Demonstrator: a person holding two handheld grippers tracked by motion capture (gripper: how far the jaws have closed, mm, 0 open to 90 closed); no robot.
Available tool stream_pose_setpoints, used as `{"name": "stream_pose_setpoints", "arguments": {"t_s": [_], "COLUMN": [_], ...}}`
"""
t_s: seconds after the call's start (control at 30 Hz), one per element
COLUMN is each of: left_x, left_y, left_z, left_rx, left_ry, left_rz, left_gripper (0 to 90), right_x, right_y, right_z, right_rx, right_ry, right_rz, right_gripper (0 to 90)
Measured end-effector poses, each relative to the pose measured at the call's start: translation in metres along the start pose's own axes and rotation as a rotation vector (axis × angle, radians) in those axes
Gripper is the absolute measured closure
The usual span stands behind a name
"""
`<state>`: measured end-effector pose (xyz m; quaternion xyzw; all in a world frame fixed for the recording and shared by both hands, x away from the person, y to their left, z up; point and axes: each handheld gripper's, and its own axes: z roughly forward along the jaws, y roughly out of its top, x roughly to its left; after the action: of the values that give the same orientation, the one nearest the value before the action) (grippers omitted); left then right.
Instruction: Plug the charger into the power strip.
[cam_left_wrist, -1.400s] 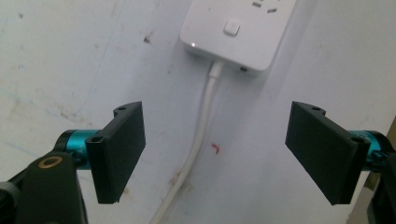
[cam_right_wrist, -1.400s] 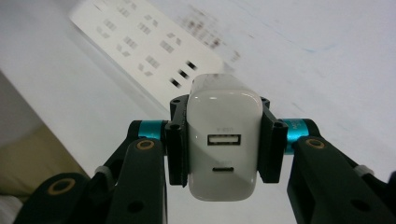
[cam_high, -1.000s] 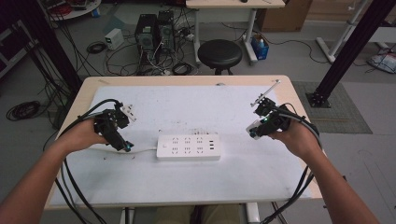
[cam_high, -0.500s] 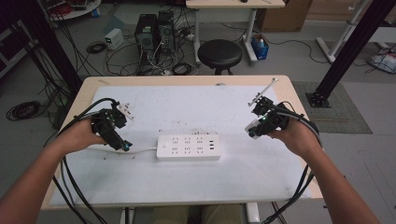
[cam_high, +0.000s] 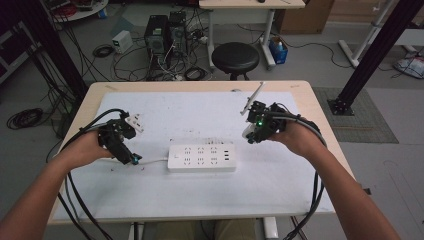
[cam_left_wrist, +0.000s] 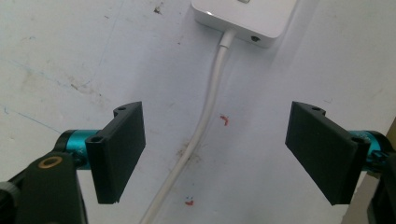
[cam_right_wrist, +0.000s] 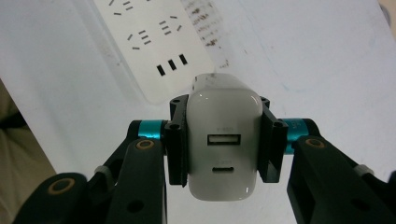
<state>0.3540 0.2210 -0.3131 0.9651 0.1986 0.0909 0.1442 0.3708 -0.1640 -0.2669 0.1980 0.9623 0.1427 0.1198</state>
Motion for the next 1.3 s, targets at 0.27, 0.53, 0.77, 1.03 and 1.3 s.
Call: {"name": "stream_pose_setpoints", "arguments": {"t_s": [0.27, 0.53, 0.77, 1.03, 1.3], "left_x": [0.002, 0.002, 0.001, 0.001, 0.001], "left_y": [-0.005, -0.007, -0.006, -0.008, -0.009], "left_z": [0.006, 0.010, 0.013, 0.019, 0.020], "left_rx": [-0.003, -0.005, 0.003, 0.017, 0.018], "left_ry": [-0.002, 0.003, 0.003, 0.003, 0.007], "left_rz": [-0.002, 0.002, 0.014, 0.011, 0.008], "left_gripper": [20.0, 20.0, 20.0, 20.0, 20.0], "right_x": [0.004, 0.008, 0.012, 0.019, 0.027], "right_y": [0.027, 0.056, 0.072, 0.082, 0.087], "right_z": [0.017, 0.043, 0.065, 0.086, 0.102], "right_rx": [0.054, 0.080, 0.085, 0.117, 0.165], "right_ry": [-0.010, 0.043, 0.093, 0.126, 0.130], "right_rz": [-0.137, -0.191, -0.242, -0.289, -0.346], "right_gripper": [61.9, 62.0, 61.9, 61.9, 61.9]}}
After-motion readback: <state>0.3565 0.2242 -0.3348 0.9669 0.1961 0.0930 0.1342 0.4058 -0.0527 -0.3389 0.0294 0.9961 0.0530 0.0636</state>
